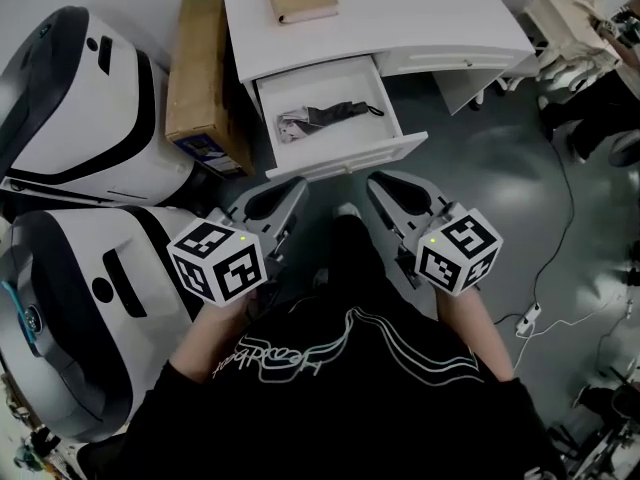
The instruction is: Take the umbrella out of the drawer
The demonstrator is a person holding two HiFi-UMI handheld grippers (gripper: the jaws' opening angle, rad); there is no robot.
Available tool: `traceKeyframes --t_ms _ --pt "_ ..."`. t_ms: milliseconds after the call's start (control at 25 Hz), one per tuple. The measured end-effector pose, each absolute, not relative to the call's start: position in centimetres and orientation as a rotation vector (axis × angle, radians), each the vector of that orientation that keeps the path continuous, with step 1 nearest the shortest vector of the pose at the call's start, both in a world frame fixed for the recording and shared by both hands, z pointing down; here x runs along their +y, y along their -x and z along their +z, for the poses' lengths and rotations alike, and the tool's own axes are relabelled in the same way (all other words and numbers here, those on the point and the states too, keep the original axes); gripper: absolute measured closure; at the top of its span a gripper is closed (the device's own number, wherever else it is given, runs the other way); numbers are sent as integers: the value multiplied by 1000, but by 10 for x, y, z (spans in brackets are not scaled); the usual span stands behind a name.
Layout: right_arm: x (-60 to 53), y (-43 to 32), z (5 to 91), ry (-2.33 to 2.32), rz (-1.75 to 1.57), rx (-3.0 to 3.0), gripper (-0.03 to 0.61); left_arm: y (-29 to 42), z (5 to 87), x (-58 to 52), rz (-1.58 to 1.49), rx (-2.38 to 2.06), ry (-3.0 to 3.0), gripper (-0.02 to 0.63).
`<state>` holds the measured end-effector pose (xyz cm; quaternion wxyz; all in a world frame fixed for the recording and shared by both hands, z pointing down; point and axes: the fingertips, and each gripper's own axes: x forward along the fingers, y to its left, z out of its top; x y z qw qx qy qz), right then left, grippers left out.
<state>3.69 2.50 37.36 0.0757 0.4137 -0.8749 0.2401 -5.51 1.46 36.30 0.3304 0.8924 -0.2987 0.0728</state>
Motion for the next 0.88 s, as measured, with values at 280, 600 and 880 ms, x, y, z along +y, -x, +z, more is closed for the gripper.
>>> traceKeyframes --t_ms 280,600,880 --pt "-57 -48 391 -1057 677 -2625 520 46 374 -56 208 -883 -2258 594" --pt "-147 -43 432 -752 502 -2556 381 51 387 -137 164 -1006 -2160 594" --pt "-196 -23 498 -469 398 -2426 351 63 412 -176 145 -1076 -2064 594"
